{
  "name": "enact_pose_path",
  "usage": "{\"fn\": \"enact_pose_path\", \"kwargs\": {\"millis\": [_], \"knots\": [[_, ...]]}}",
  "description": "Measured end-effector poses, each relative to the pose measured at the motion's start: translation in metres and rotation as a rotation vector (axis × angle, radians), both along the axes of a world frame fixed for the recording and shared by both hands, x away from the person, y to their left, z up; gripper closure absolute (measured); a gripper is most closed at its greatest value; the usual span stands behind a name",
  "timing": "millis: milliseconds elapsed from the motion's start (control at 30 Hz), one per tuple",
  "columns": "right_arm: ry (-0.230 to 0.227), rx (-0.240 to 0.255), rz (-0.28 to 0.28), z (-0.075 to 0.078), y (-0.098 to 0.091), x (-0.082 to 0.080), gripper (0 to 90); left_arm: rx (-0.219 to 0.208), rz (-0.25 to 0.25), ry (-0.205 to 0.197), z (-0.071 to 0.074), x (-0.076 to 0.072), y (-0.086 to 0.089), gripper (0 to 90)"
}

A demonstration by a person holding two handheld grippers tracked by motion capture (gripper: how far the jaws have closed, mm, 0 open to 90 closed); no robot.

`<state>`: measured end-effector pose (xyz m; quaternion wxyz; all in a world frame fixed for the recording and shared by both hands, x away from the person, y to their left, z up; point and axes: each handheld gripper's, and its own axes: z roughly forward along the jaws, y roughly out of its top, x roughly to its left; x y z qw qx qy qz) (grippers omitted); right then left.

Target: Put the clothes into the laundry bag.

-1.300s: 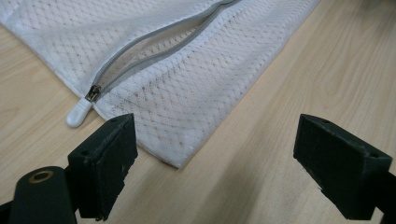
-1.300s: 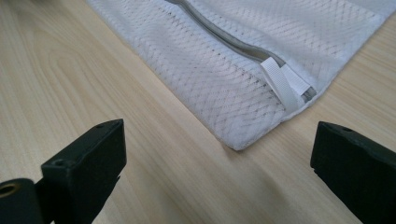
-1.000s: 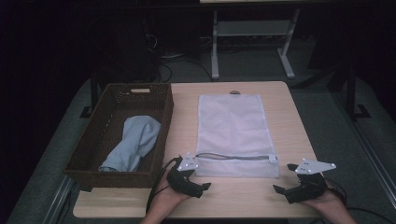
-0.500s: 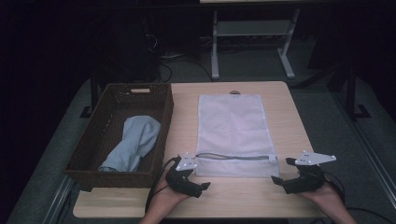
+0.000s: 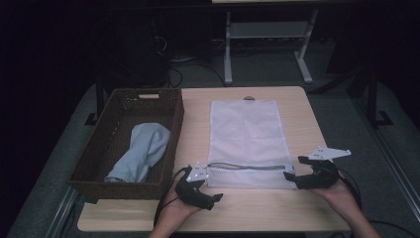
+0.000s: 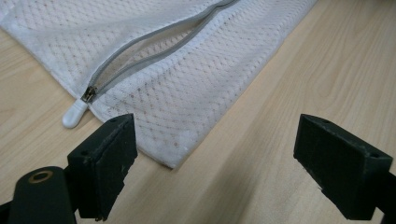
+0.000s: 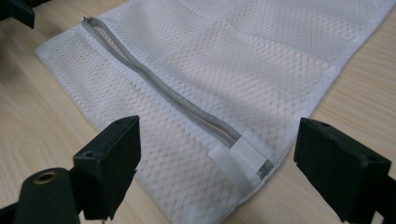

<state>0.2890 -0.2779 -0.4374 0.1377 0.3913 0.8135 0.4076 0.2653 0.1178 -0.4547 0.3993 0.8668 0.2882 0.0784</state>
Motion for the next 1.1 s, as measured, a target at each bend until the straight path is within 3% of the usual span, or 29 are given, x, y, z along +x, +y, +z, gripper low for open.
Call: {"fn": "enact_pose_path", "kwargs": {"millis": [133, 367, 433, 467, 500, 533, 567, 667, 967, 1000, 1100], "knots": [[0.020, 0.012, -0.001, 0.003, 0.001, 0.011, 17.0, 0.002, 0.000, -0.003, 0.000, -0.001, 0.000, 12.7], [0.004, -0.003, -0.005, 0.012, 0.007, 0.029, 21.9, -0.003, 0.003, -0.002, 0.000, -0.001, 0.001, 12.7], [-0.015, -0.009, -0.009, 0.015, 0.010, 0.035, 26.5, -0.001, 0.003, -0.003, 0.000, -0.001, 0.001, 12.7], [-0.028, -0.023, -0.009, 0.017, 0.013, 0.040, 33.0, -0.002, 0.005, -0.001, 0.000, 0.000, 0.001, 12.7], [-0.028, -0.023, -0.009, 0.017, 0.013, 0.040, 33.0, -0.002, 0.005, -0.001, 0.000, 0.000, 0.001, 12.7], [-0.033, -0.015, -0.007, 0.019, 0.016, 0.045, 39.2, -0.004, 0.004, -0.002, 0.000, 0.000, 0.001, 12.7], [-0.033, -0.015, -0.007, 0.019, 0.016, 0.045, 39.2, -0.003, 0.003, -0.001, 0.000, 0.000, 0.001, 12.7], [-0.003, -0.018, 0.006, 0.021, 0.020, 0.058, 48.9, -0.003, -0.001, 0.000, -0.001, -0.001, 0.001, 12.7], [0.014, -0.027, -0.005, 0.018, 0.021, 0.081, 69.9, -0.003, -0.009, -0.001, 0.000, -0.003, 0.000, 13.2], [0.007, -0.024, -0.014, 0.017, 0.020, 0.086, 76.0, -0.002, -0.009, -0.003, 0.000, -0.003, 0.000, 13.2], [0.016, -0.014, -0.036, 0.010, 0.017, 0.095, 83.0, -0.003, -0.005, -0.002, 0.000, -0.003, 0.001, 13.2]]}}
